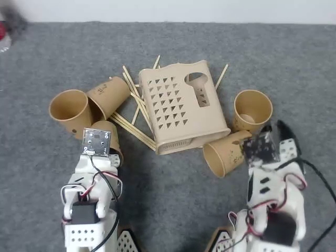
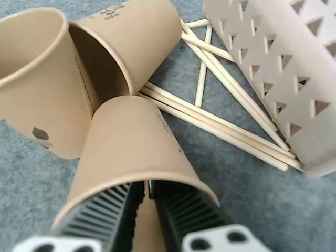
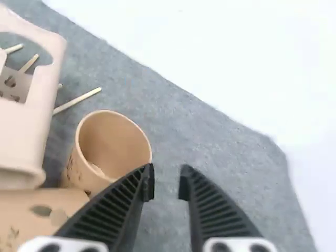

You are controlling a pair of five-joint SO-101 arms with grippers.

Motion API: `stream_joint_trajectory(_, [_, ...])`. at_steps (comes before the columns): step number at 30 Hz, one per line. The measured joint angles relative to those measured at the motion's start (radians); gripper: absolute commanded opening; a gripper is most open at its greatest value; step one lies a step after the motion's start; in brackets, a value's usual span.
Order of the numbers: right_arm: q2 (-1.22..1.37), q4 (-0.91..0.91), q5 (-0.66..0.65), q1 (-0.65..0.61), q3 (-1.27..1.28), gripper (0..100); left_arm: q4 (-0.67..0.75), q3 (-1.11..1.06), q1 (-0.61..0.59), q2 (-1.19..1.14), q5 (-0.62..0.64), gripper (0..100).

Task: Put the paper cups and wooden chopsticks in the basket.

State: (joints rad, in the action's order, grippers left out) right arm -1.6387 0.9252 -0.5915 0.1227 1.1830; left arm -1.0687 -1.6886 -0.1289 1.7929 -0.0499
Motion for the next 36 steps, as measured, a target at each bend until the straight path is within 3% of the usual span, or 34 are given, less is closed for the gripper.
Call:
stream_joint_trajectory(5, [0.328,-0.020,0.117,-0.071,-0.210,11.3,-0.002,0.000,0.000,0.000,0.000,2])
stream_joint_trajectory(14, [1.051,0.135,0.230,-0.279,-0.809,11.9,-0.002,0.000,0.000,0.000,0.000,2])
stream_joint_trajectory(19, [1.427,0.232,0.273,-0.328,-1.146,21.0,-0.002,0.000,0.000,0.000,0.000,2])
stream_joint_trajectory(23, [1.668,0.299,0.276,-0.384,-1.376,22.4,-0.002,0.000,0.000,0.000,0.000,2])
stream_joint_trajectory(36, [2.090,0.199,0.279,-0.425,-1.530,22.4,-0.002,0.000,0.000,0.000,0.000,2])
